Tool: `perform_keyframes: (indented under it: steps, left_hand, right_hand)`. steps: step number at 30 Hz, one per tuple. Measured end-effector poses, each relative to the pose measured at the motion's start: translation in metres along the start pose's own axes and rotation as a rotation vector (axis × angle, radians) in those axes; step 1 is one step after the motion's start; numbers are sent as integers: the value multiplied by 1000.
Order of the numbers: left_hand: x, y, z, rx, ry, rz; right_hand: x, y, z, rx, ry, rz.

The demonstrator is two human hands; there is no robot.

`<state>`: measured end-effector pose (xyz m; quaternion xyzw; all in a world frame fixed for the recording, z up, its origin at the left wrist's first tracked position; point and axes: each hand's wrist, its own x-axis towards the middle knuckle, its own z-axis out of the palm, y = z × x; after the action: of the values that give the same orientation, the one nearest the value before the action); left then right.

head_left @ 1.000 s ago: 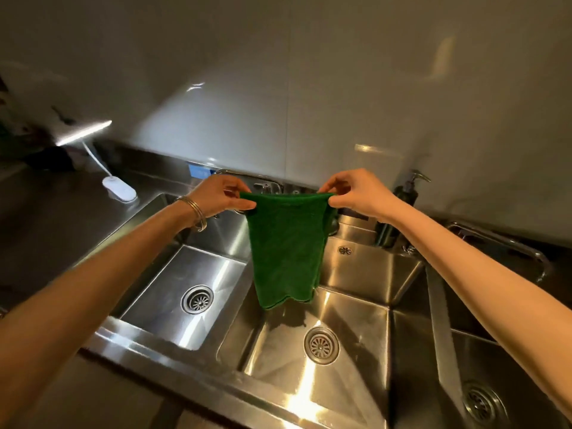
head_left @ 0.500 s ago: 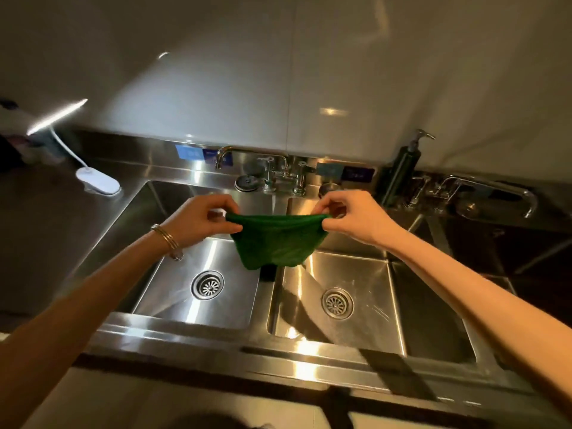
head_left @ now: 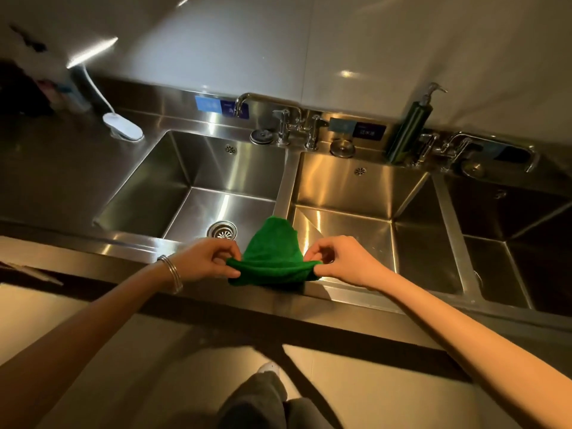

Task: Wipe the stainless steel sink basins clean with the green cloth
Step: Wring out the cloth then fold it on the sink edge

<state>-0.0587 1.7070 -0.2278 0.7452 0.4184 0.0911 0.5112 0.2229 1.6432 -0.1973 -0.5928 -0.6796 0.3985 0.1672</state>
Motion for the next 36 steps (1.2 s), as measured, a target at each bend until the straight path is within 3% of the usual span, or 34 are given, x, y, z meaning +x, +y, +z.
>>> perform_keyframes:
  steps: [6,9,12,21,28,32,36]
  left_hand:
    - [-8,1,23,-61,-64,-46]
    - [9,-7,18,-122,-6,-68]
    - [40,-19,8,-201,98,-107]
    - [139,-72,-15,-180,209,-382]
    - [187,-108,-25,-95,-47,-486]
    - [199,-116,-27,-313,-246,-498]
    - [212,-124,-20,-335,-453,-515]
  right_hand:
    - [-26,6,10,61,-35,55]
    - [-16,13,8,111,30,127]
    - [12,19,3,67,106,167]
    - [122,53,15,8,235,247]
    - [178,87,29,-61,115,334]
    - [198,96,32,-125,-74,363]
    - [205,98,30,110,-357,452]
